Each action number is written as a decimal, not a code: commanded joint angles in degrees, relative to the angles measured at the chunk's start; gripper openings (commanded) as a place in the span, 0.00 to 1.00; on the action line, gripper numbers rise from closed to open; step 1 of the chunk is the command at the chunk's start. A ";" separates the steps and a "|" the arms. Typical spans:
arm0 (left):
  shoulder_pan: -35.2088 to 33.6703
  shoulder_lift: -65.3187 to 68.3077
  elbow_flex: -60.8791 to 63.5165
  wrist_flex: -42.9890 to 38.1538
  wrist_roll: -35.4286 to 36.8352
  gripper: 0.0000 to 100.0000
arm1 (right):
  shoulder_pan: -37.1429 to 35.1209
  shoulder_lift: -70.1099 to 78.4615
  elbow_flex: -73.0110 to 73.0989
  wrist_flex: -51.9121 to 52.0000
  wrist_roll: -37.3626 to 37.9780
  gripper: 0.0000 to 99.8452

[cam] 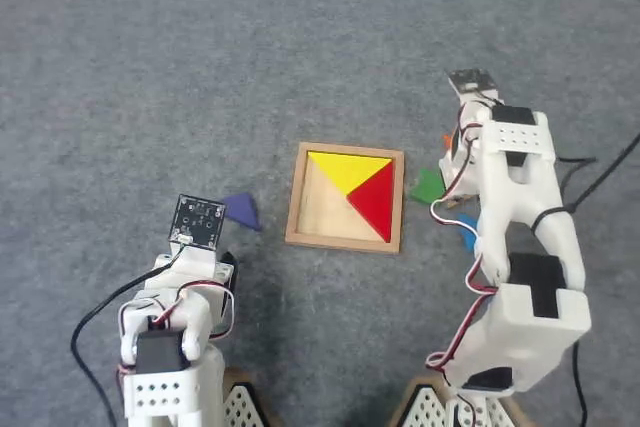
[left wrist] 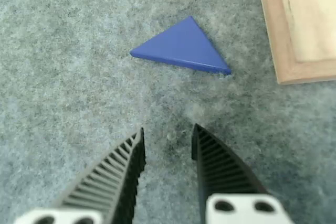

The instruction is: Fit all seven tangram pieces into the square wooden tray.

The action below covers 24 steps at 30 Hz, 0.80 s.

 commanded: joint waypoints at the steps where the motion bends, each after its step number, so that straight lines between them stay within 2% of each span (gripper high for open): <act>1: -0.35 -1.14 -0.84 0.26 0.53 0.14 | -2.33 -2.86 -4.84 -0.92 1.32 0.15; 7: -0.35 -1.14 -0.84 0.26 0.53 0.14 | -3.03 -2.51 -4.92 -0.92 0.70 0.26; 12: -0.35 -1.14 -0.84 0.26 0.53 0.14 | -2.86 2.15 -4.84 -3.74 -11.25 0.26; 14: -0.35 -1.14 -0.84 0.26 0.53 0.14 | -1.89 3.91 -4.84 -3.12 -13.10 0.26; 19: -0.35 -1.14 -0.84 0.26 0.53 0.14 | -0.75 4.00 -4.22 2.24 -8.44 0.26; 24: -0.35 -1.14 -0.84 0.26 0.53 0.14 | -0.48 3.65 -1.85 1.19 -3.16 0.26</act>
